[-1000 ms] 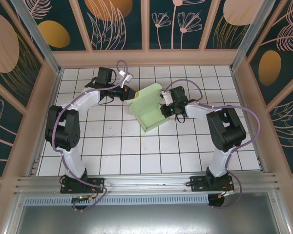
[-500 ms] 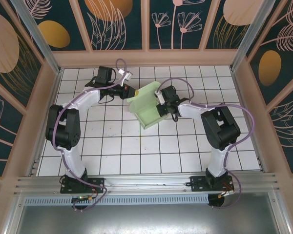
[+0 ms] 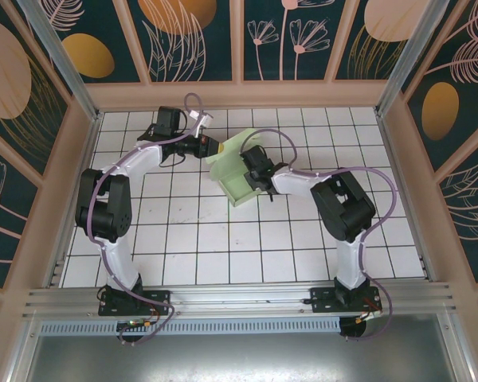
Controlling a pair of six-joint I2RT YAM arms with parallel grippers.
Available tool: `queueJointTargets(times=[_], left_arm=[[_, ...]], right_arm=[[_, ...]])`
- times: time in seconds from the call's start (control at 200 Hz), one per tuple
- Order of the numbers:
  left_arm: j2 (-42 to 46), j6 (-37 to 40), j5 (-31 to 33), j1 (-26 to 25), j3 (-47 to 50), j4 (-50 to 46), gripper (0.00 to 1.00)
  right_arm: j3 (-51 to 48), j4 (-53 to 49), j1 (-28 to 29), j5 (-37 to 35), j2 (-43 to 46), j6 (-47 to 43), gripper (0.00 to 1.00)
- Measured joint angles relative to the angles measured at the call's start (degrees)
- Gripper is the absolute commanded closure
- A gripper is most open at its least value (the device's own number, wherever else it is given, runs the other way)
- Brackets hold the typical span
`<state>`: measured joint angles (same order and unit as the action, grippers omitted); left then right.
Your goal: Fold the paper box
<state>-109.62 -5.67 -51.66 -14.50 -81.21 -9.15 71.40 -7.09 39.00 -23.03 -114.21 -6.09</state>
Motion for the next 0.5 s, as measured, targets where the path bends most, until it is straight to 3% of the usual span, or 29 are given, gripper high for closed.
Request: queueJointTargets(times=[0.135, 0.285, 0.5], left_arm=[[-0.04, -0.02, -0.24, 0.0, 0.0, -0.02, 1.0], [-0.04, 0.37, -0.2, 0.0, 0.0, -0.11, 1.0], [-0.04, 5.03, -0.57, 0.0, -0.92, -3.37, 1.0]], right_arm=[[0.66, 0.15, 0.98, -3.08, -0.92, 0.04, 1.0], [-0.57, 0.61, 0.15, -0.68, 0.7, 0.79, 1.0], [-4.74, 0.15, -2.01, 7.23, 5.64, 3.32, 0.86]])
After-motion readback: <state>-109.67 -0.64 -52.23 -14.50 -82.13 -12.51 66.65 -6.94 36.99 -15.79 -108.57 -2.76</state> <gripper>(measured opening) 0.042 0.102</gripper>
